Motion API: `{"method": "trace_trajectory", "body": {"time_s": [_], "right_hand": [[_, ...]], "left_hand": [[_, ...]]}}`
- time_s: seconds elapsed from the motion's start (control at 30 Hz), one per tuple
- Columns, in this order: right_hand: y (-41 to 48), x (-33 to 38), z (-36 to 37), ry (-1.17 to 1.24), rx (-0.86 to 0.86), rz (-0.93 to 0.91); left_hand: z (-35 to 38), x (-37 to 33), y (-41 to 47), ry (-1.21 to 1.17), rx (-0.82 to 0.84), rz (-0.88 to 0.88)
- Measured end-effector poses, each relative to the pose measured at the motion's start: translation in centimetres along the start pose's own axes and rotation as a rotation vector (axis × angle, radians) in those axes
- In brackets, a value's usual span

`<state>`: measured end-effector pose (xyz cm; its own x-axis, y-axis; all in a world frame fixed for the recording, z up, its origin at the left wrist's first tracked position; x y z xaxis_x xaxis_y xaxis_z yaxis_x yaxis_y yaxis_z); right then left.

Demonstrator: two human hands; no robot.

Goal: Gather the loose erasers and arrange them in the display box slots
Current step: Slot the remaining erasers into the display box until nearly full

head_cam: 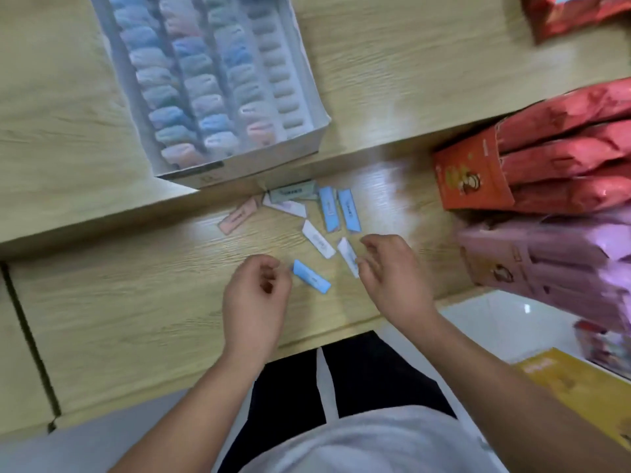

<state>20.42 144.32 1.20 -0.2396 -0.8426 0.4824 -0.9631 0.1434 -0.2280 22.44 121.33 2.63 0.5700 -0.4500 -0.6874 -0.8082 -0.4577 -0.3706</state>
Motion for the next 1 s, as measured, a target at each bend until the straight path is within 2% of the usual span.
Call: {"method": "trace_trajectory", "body": {"time_s": [0.07, 0.13, 0.27, 0.43, 0.57, 0.7, 0.83, 1.0], "right_hand": [[-0.9, -0.7, 1.7, -0.013, 0.017, 0.064], [-1.1, -0.8, 2.6, -0.018, -0.018, 0.065], [-0.1, 0.0, 3.3, -0.073, -0.06, 0.053], [0.1, 0.5, 3.4, -0.045, -0.075, 0.045], [0.2, 0.5, 3.1, 0.074, -0.036, 0.079], [0.8, 1.1, 1.6, 0.274, 0.038, 0.151], [1.8, 3.9, -1.9, 0.433, -0.016, 0.122], [3.8, 9.3, -7.9, 0.628, -0.108, 0.027]], "left_hand": [[2.0, 2.0, -0.5, 0.074, 0.024, -0.166], [3.4, 2.7, -0.8, 0.163, 0.011, -0.231], [4.8, 1.4, -1.2, 0.362, -0.014, -0.184], [5.4, 0.8, -1.3, 0.382, -0.009, -0.168], [5.0, 0.5, -0.6, 0.324, -0.003, -0.112], [3.8, -0.8, 0.4, 0.257, 0.042, 0.03], [1.6, -4.2, 1.1, 0.122, 0.025, 0.218], [-2.6, -10.1, 0.9, -0.147, -0.048, 0.349]]}}
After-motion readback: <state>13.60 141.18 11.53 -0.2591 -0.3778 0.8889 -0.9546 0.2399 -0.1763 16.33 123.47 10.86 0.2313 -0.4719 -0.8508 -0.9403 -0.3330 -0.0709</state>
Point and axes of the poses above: each hand's wrist, its own y-axis towards the middle knuckle, its own z-axis out of the palm, x = y × z, the point moved 5 cm from there along y, towards the middle knuckle, and after that the axes turned 11 degrees about -x, right-handed, at the moved point
